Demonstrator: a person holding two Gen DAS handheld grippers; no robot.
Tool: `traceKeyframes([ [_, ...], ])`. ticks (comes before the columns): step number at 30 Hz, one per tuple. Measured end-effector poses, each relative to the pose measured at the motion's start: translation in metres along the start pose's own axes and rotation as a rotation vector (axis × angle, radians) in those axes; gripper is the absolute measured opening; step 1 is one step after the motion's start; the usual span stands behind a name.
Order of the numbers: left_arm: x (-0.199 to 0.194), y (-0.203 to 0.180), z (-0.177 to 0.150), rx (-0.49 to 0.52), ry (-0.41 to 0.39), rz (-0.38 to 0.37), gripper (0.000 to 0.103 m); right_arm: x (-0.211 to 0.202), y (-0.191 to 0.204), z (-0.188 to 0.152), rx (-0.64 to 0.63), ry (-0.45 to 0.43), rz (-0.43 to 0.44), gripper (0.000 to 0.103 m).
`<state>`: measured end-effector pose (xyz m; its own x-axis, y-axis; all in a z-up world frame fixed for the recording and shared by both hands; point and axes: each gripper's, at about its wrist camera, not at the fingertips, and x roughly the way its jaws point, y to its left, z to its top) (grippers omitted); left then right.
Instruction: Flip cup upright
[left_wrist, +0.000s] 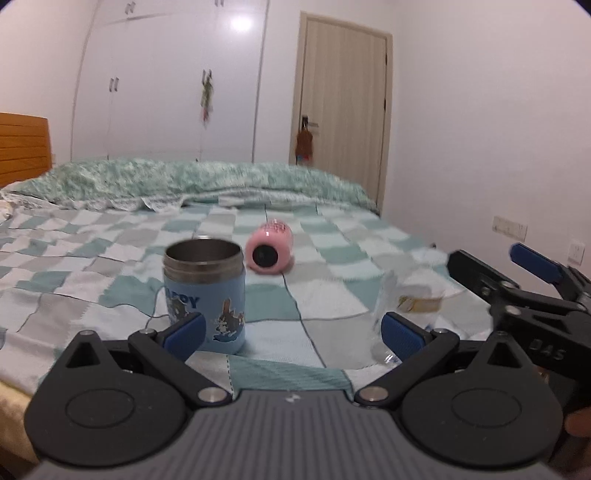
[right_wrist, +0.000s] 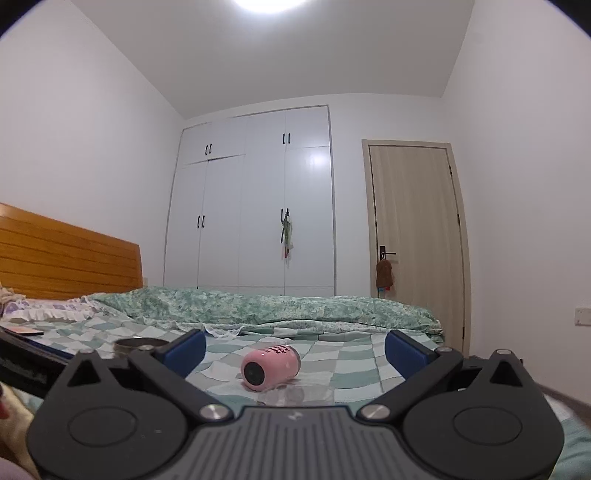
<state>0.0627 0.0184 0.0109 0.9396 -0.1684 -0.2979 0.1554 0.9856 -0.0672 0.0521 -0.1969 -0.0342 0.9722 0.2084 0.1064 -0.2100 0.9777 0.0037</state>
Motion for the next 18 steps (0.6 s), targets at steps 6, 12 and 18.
traceKeyframes([
  [6,-0.045,-0.009,-0.005,-0.025,-0.061,0.003,0.103,-0.052,0.006,0.030,0.013,0.073,-0.015,0.103],
  [12,-0.081,-0.015,-0.019,-0.055,-0.092,0.025,0.103,-0.093,0.007,0.044,0.045,0.163,-0.052,0.103],
  [18,-0.103,-0.019,-0.038,-0.024,-0.132,0.048,0.103,-0.120,0.001,0.033,0.053,0.195,-0.070,0.103],
])
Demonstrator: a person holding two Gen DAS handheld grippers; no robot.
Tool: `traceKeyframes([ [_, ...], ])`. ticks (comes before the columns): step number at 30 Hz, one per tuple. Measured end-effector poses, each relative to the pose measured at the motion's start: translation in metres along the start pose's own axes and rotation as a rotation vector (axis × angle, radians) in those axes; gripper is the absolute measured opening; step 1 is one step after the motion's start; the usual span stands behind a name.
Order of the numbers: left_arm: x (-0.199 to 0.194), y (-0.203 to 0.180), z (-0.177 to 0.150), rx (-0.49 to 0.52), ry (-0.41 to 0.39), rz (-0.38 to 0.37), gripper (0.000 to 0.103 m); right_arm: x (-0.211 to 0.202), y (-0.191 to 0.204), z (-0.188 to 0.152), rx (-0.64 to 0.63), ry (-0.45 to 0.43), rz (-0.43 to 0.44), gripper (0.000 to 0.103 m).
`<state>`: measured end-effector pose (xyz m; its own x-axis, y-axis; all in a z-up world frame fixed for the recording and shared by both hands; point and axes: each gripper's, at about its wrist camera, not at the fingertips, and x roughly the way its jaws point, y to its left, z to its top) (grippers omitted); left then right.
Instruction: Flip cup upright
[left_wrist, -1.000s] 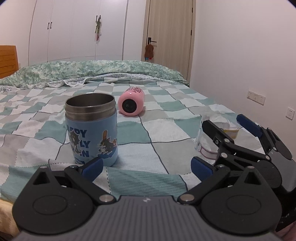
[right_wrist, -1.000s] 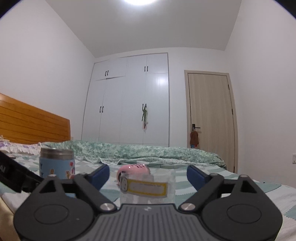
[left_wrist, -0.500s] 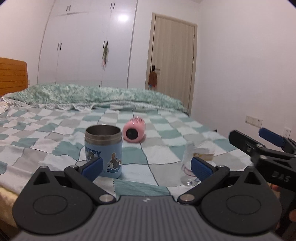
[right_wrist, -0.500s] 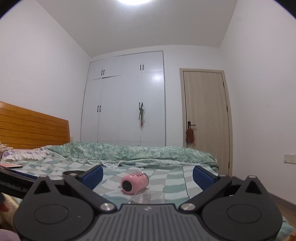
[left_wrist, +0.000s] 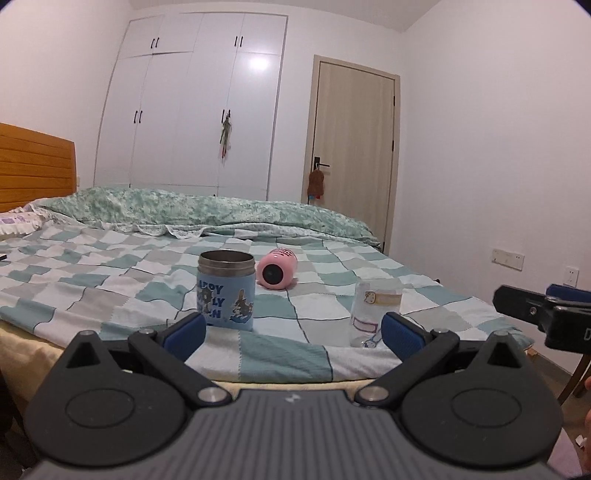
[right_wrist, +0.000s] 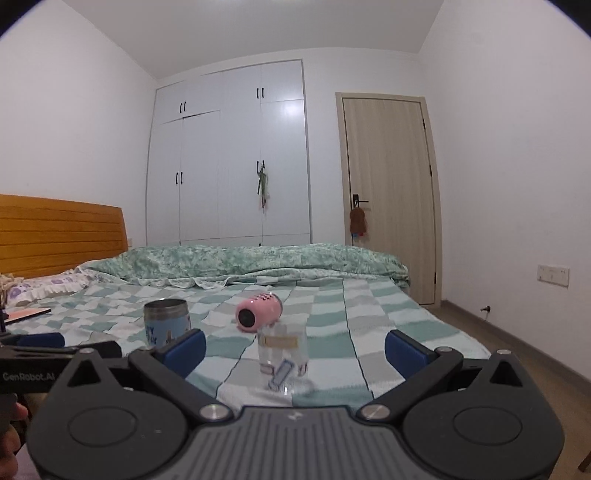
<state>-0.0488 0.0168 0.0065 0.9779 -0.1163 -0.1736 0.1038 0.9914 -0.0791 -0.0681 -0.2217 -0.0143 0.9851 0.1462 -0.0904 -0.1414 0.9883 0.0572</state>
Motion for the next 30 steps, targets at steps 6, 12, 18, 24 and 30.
traceKeyframes([
  [6,-0.0086,0.0039,-0.0020,-0.013,-0.039,0.015,0.103,-0.0056,0.0025,-0.0100,-0.018,-0.003,0.011,0.103],
  [12,-0.0105,0.0013,-0.0027,0.002,-0.039,0.007,0.103,-0.0075,0.0032,-0.0110,-0.014,-0.011,0.014,0.103],
  [18,-0.0115,0.0010,-0.0035,0.007,-0.039,0.007,0.103,-0.0086,0.0027,-0.0101,-0.010,-0.014,0.014,0.103],
  [24,-0.0117,0.0007,-0.0035,0.008,-0.039,0.007,0.103,-0.0089,0.0020,-0.0108,-0.007,-0.017,0.013,0.103],
  [30,-0.0115,0.0008,-0.0036,0.007,-0.039,0.007,0.103,-0.0088,0.0012,-0.0108,-0.004,-0.020,0.011,0.103],
])
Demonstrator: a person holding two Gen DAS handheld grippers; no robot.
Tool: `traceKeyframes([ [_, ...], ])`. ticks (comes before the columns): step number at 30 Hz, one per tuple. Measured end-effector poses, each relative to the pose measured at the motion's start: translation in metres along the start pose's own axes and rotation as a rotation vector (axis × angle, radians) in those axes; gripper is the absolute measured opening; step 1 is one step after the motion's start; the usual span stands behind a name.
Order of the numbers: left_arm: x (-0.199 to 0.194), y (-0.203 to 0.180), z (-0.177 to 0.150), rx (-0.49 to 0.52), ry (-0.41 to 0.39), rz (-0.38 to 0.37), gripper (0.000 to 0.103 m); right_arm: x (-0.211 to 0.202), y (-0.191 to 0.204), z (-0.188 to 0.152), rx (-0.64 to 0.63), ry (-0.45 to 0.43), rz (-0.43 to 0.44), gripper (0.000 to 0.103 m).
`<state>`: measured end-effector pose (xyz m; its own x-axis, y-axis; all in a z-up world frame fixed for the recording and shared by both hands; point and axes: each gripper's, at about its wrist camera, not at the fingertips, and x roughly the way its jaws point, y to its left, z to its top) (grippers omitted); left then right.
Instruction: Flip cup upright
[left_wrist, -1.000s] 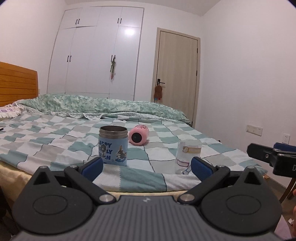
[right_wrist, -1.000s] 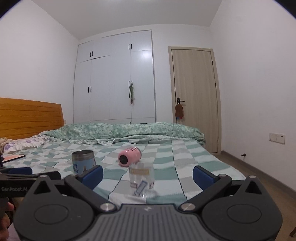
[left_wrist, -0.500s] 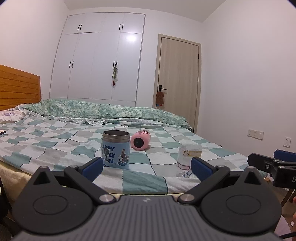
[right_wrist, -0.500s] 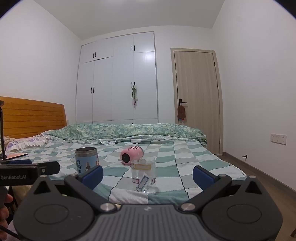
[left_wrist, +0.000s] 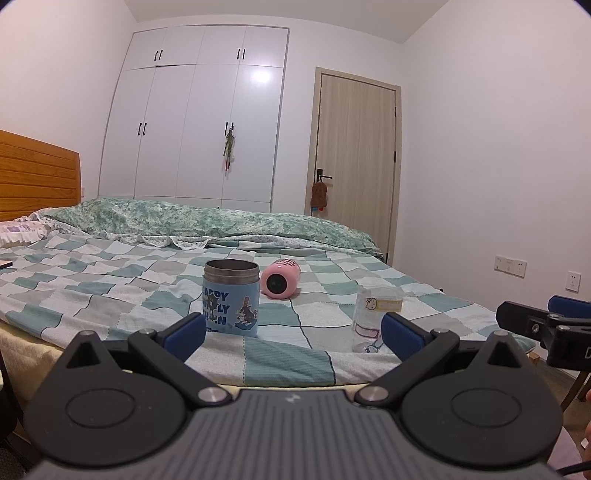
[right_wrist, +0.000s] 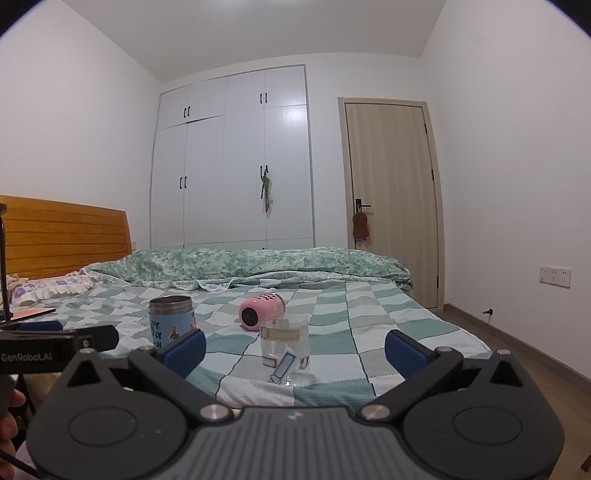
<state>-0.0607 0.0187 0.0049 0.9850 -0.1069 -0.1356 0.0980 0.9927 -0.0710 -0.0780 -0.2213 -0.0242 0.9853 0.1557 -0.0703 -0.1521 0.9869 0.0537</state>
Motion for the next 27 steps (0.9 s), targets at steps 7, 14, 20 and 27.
traceKeyframes([
  [7,-0.0002,-0.0003,0.0000,0.001,0.000,-0.001,0.103,-0.0001,-0.0002,-0.0005,0.001,-0.001,0.001,0.103],
  [14,-0.0008,-0.0001,0.0004,0.000,-0.002,-0.001,0.103,-0.0001,0.0003,0.0000,0.002,-0.005,0.002,0.103],
  [20,-0.0005,0.0003,0.0010,0.002,-0.004,-0.002,0.103,0.0000,0.0001,-0.0001,0.003,-0.006,0.003,0.103],
  [27,-0.0021,-0.0001,0.0031,0.006,-0.011,-0.004,0.103,-0.0001,0.0010,0.0002,0.002,-0.007,0.003,0.103],
])
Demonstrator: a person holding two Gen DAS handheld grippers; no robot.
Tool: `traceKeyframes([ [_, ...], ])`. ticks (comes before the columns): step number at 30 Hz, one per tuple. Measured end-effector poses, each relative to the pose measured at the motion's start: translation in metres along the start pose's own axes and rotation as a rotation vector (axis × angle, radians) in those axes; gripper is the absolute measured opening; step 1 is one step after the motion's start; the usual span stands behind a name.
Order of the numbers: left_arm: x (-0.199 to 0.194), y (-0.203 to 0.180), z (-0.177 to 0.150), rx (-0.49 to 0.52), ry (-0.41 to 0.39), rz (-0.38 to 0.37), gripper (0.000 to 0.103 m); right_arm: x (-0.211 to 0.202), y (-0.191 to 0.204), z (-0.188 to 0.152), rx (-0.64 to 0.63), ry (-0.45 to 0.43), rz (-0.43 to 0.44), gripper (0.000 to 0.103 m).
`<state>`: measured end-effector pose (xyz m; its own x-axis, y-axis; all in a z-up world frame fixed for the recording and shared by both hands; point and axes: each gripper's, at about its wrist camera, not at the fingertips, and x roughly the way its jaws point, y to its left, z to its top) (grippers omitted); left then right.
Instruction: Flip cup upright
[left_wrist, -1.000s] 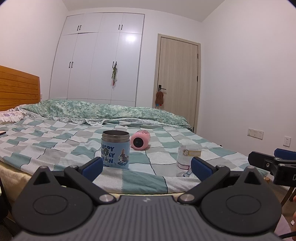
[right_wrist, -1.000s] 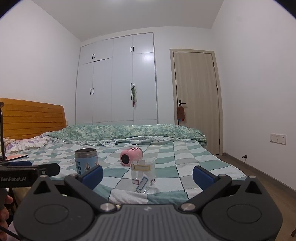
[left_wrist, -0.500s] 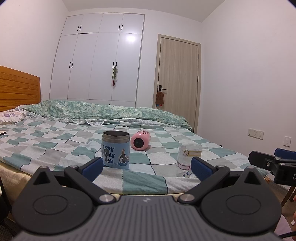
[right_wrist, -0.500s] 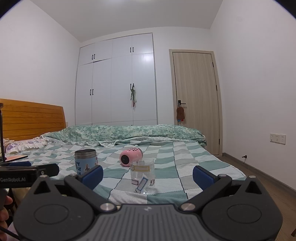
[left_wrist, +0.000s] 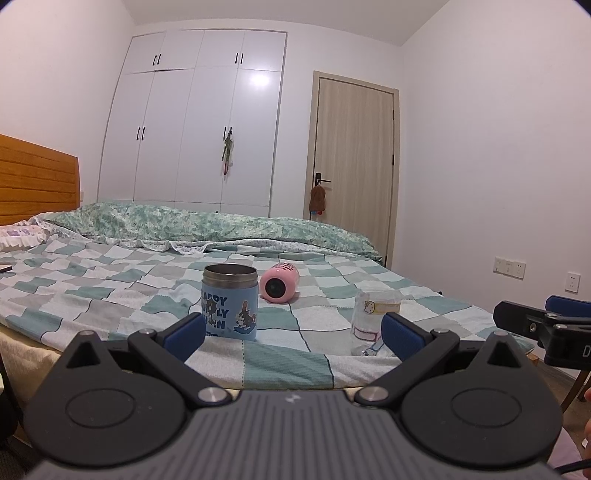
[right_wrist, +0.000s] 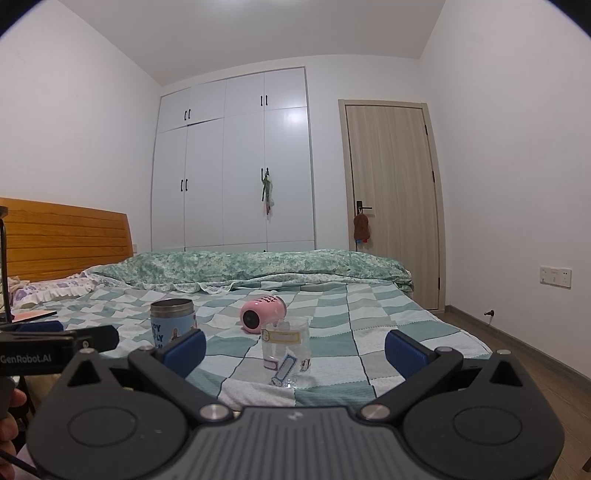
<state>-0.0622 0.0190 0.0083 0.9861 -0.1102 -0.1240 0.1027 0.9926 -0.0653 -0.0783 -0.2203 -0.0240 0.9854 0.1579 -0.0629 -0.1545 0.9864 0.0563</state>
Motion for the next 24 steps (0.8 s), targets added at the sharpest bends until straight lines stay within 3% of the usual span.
traceKeyframes([
  [24,-0.0018,-0.0001,-0.0038,0.013,-0.014,0.004,0.103,-0.0020,0.0013,-0.0001,-0.003,-0.001,0.004,0.103],
])
